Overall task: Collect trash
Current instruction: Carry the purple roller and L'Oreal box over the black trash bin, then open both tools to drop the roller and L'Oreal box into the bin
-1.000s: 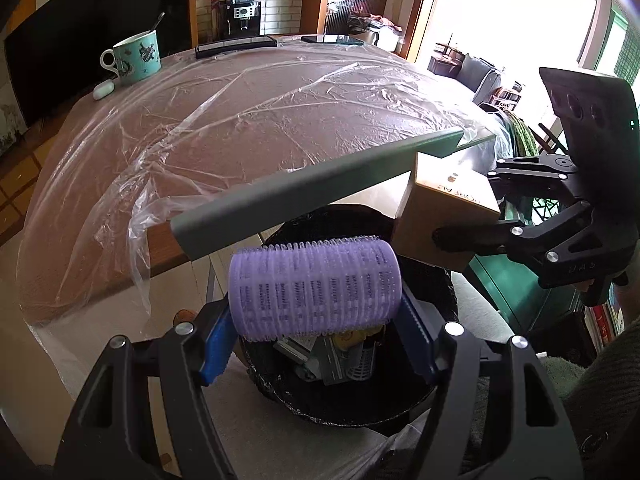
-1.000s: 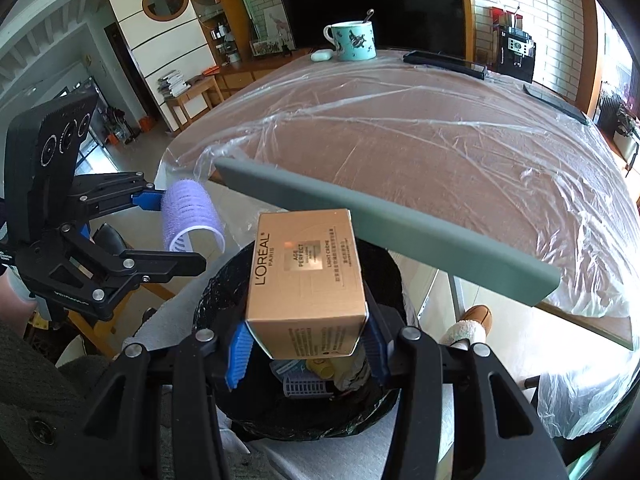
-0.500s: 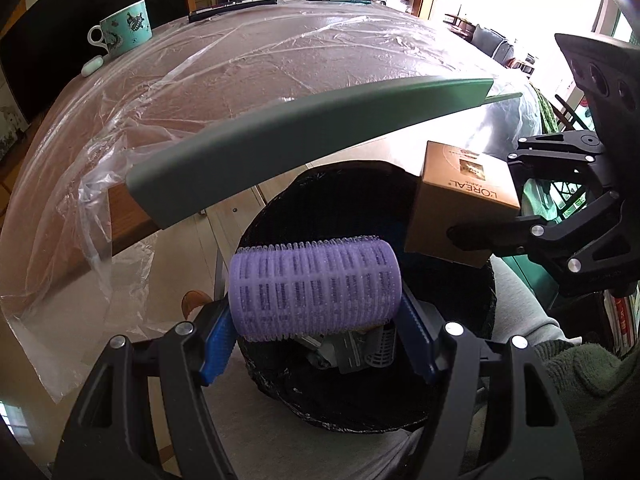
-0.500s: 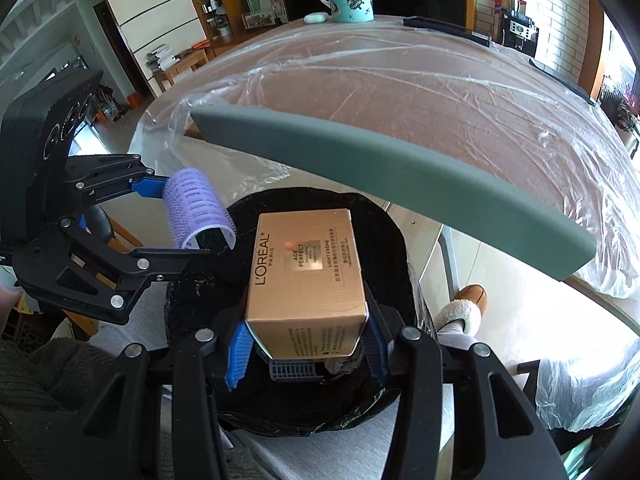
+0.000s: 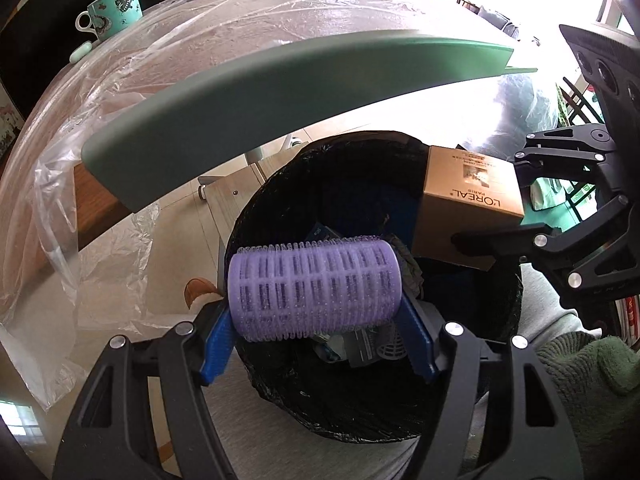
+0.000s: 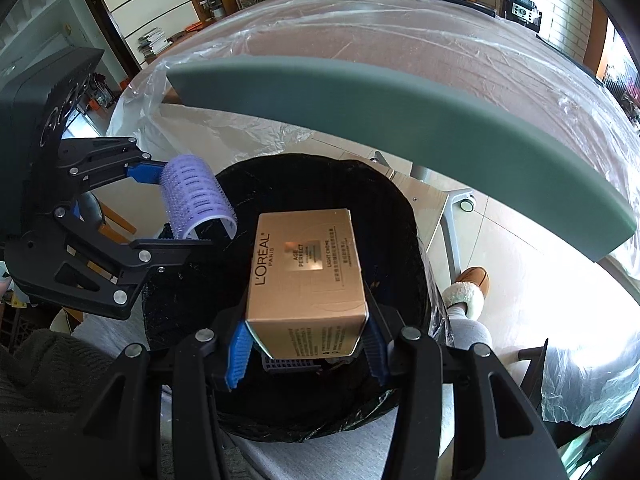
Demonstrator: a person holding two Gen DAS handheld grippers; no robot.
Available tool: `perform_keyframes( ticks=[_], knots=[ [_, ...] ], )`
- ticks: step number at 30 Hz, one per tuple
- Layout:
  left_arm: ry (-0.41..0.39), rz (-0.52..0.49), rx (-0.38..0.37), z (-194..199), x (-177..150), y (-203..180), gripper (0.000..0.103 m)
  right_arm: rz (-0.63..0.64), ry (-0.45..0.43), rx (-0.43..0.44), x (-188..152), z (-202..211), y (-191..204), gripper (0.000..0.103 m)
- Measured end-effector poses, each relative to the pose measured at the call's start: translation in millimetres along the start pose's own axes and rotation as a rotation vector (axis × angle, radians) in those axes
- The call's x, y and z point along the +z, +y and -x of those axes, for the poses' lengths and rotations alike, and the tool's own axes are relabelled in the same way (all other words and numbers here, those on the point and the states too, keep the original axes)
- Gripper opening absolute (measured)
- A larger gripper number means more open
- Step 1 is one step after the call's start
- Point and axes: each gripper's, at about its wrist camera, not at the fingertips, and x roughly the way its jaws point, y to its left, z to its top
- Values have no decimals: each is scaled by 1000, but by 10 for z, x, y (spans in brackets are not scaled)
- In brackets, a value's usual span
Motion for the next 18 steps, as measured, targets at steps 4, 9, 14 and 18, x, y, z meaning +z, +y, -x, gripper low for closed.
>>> perform_keyframes(
  ticks=[4, 9, 14, 18],
  knots=[
    [11, -9, -7, -36, -8, 2, 70, 2, 22, -14, -31, -46, 2, 47],
    [17, 5, -40, -49, 3, 14, 87, -22, 3, -23, -31, 3, 6, 63],
    [12, 71, -112, 0, 13, 141, 87, -28, -34, -20, -8, 138, 13, 68],
    [-6, 76, -105, 179, 50, 127, 87, -34, -84, -19, 30, 364, 4, 71]
  ],
)
